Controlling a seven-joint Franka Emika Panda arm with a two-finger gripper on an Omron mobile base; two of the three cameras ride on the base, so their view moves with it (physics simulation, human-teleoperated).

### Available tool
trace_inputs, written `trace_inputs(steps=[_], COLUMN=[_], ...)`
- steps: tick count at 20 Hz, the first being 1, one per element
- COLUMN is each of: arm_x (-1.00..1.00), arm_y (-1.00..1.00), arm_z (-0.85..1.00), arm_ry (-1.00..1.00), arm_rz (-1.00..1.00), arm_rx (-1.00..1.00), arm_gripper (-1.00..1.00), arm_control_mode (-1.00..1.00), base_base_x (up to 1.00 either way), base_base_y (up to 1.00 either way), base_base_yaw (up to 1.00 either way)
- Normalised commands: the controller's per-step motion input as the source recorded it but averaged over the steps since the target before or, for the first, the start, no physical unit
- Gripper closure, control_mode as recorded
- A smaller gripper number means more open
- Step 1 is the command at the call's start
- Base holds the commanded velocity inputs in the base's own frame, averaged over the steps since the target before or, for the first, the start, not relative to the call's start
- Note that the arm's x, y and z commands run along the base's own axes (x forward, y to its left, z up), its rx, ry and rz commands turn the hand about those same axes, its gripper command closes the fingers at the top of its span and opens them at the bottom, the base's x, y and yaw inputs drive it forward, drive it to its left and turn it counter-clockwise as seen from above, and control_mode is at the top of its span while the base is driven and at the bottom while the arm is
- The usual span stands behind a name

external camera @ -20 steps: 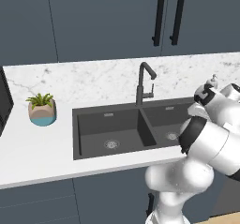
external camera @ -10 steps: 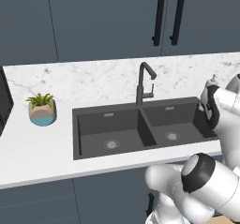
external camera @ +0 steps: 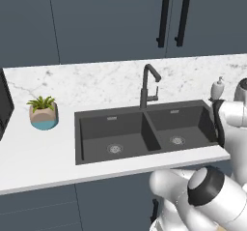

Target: Pick the corn from the sink and place it in the bowl. Then pick the bowl and place it in the microwave. Then close the microwave door and press the start button.

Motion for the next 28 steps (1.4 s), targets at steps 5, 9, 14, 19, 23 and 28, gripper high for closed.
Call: trace_inputs(steps=[5,9,14,19,23,28], arm_x=[0.0,0.0,0.0,0.01,0.17,0.24], arm_y=[-0.62,-0.7,-0.61,-0.57,-0.43,-0.3], arm_z=[0.5,0.4,0.05,0.0,0.0,-0.09], arm_ry=[0.09,0.05,0.01,0.0,0.0,0.0], arm_rz=[-0.22,-0.14,-0.01,0.0,0.0,0.01], arm_rx=[-0.04,0.01,0.05,0.05,0.04,0.07], arm_gripper=[1.0,1.0,1.0,1.0,1.0,1.0], arm_control_mode=[-1.0,-1.0,-1.0,-1.0,-1.0,-1.0], base_base_x=[0.0,0.0,0.0,0.0,0.0,0.0], base_base_y=[0.0,0.0,0.0,0.0,0.0,0.0], base_base_yaw=[0.0,0.0,0.0,0.0,0.0,0.0])
